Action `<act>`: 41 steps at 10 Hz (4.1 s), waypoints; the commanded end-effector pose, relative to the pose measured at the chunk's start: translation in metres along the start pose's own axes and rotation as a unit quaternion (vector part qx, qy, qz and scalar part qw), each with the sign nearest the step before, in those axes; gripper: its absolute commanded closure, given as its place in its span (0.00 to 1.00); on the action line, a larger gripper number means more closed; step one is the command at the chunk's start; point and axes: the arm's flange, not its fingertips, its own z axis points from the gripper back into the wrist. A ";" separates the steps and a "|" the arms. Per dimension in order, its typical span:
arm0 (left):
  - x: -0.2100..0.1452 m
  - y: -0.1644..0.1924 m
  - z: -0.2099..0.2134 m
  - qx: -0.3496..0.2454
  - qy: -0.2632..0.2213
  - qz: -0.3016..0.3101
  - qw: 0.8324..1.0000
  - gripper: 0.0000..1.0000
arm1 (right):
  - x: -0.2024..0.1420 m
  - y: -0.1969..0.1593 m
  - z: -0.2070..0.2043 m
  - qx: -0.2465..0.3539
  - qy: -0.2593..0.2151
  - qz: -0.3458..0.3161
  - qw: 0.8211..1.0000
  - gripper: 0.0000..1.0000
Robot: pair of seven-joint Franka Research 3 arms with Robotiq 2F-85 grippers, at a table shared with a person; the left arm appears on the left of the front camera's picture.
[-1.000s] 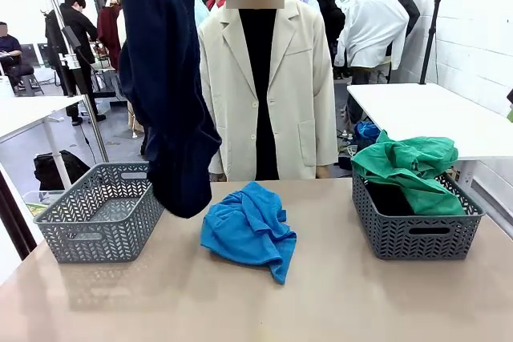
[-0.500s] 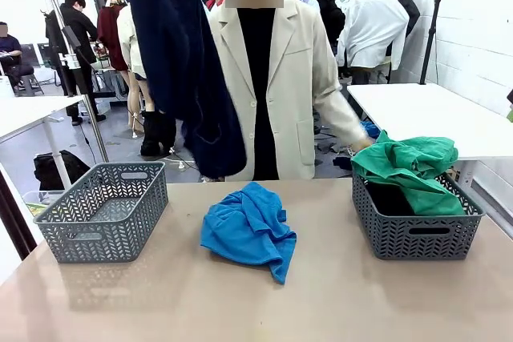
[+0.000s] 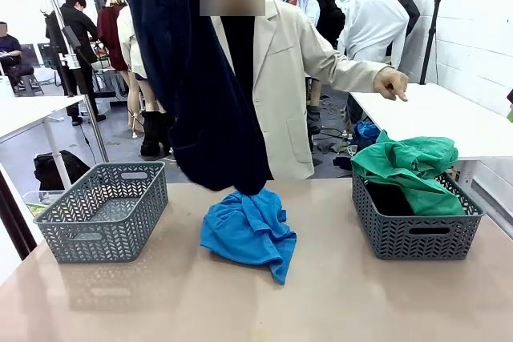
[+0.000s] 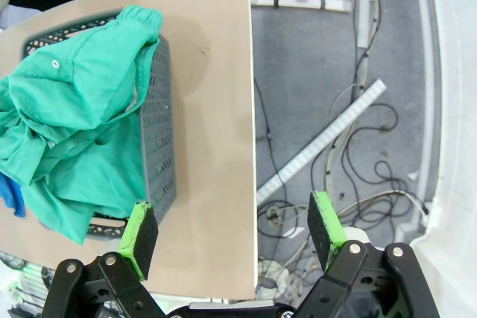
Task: Sort the tops and bottoms.
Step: Sort the clothes according to human instructions.
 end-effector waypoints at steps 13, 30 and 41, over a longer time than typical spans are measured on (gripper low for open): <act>0.029 -0.009 -0.006 -0.007 -0.041 0.016 0.999 1.00 | -0.001 0.002 -0.001 -0.004 0.006 0.001 1.000 0.00; 0.137 -0.219 -0.167 -0.308 -0.240 0.003 0.921 1.00 | -0.001 0.002 -0.001 -0.004 0.006 0.001 1.000 0.00; 0.168 -0.264 -0.259 -0.368 -0.330 -0.047 0.868 1.00 | -0.001 0.002 -0.001 -0.004 0.006 0.001 1.000 0.00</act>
